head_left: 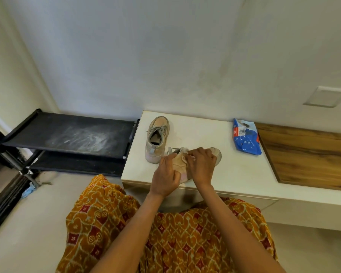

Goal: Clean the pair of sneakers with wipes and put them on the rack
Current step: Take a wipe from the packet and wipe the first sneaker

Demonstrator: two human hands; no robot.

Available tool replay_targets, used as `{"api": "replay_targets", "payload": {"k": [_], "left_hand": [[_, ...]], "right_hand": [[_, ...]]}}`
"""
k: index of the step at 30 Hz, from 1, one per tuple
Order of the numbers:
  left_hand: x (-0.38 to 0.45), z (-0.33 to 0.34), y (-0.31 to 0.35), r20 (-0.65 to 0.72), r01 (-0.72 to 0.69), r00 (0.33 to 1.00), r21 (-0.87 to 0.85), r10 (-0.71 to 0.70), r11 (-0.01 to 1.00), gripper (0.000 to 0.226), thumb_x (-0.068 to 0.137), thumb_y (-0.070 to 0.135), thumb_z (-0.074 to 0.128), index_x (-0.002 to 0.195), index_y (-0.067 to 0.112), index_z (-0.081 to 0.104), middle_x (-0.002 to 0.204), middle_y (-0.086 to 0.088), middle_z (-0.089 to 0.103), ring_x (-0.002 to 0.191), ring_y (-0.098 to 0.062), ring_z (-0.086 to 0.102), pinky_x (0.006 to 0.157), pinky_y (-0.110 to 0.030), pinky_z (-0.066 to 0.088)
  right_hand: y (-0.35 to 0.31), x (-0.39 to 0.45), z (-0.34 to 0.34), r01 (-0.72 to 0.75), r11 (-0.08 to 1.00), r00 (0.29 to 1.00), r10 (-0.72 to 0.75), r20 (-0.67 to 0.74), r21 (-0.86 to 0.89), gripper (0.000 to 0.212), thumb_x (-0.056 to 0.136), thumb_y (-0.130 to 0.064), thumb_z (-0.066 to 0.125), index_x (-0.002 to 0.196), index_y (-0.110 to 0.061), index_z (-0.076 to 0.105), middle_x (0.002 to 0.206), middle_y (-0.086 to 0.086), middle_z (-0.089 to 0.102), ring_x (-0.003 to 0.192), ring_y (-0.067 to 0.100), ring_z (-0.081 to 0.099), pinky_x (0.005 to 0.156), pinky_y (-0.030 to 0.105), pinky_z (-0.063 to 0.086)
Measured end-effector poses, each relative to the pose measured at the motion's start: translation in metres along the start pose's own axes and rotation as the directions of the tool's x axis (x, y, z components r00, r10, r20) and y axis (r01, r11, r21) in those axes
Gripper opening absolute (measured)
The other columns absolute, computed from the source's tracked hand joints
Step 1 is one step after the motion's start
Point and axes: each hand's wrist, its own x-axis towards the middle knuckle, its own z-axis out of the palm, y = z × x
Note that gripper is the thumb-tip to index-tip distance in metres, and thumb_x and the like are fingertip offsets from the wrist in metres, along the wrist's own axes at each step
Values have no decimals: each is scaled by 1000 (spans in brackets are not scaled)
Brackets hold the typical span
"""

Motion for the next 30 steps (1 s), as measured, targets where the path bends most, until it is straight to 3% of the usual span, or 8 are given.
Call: {"api": "replay_targets", "payload": {"k": [4, 8, 11, 14, 17, 23, 27, 30], "left_hand": [[0, -3, 1, 12, -34, 999, 5, 34, 999, 52, 78, 22, 40, 128, 8, 41, 120, -13, 52, 103, -22, 56, 75, -26, 53], [-4, -6, 6, 36, -85, 996, 30, 84, 996, 49, 76, 23, 43, 124, 13, 39, 112, -11, 55, 91, -22, 59, 62, -19, 50], [-6, -4, 9, 57, -136, 990, 80, 131, 987, 51, 76, 20, 46, 126, 8, 48, 117, -10, 57, 106, -23, 55, 74, -22, 52], [-5, -3, 7, 57, -188, 982, 149, 182, 971, 49, 78, 20, 45, 122, 5, 57, 119, -10, 59, 115, -18, 46, 87, -26, 50], [-4, -2, 7, 56, -223, 975, 189, 216, 956, 45, 79, 20, 45, 117, 2, 62, 117, -11, 61, 115, -17, 43, 93, -30, 48], [-24, 15, 9, 168, -355, 933, 271, 320, 894, 43, 83, 22, 43, 117, 4, 62, 122, -10, 61, 117, -21, 48, 100, -34, 46], [-31, 22, 13, 230, -389, 917, 328, 326, 861, 42, 85, 22, 43, 117, 4, 63, 122, -10, 61, 116, -24, 54, 103, -39, 43], [-27, 19, 16, 257, -391, 914, 349, 315, 851, 42, 84, 22, 42, 117, 4, 62, 121, -10, 60, 115, -24, 54, 103, -38, 43]], "right_hand": [[-8, -11, 1, 169, 986, 986, -169, -7, 7, 18, 86, -27, 55, 87, -18, 70, 88, 0, 68, 90, 24, 55, 77, 37, 35], [24, -6, -5, -101, 993, 995, 102, 3, -59, 24, 91, -33, 54, 99, -17, 70, 107, 4, 66, 105, 26, 52, 84, 38, 35], [16, 10, -4, -267, 963, 963, 268, 27, -44, 26, 92, -33, 52, 102, -17, 70, 116, 3, 62, 112, 23, 46, 89, 36, 32], [-3, 14, -3, -233, 972, 972, 232, 36, 42, 25, 92, -34, 54, 100, -16, 70, 116, 3, 62, 111, 23, 47, 91, 36, 33], [11, -3, -4, -98, 995, 995, 98, 9, -22, 24, 91, -33, 54, 100, -17, 70, 114, 4, 63, 110, 24, 49, 91, 38, 34], [61, -11, -16, -290, 943, 950, 305, 71, -163, 28, 93, -33, 51, 112, -18, 65, 119, 4, 60, 108, 24, 49, 86, 37, 35], [59, -16, -6, -398, 917, 914, 398, 78, -24, 25, 94, -30, 51, 111, -17, 65, 106, 7, 67, 97, 26, 58, 83, 37, 44], [57, -12, -2, -443, 896, 893, 438, 100, 34, 26, 94, -30, 51, 111, -16, 65, 105, 9, 67, 98, 28, 57, 84, 36, 40]]}}
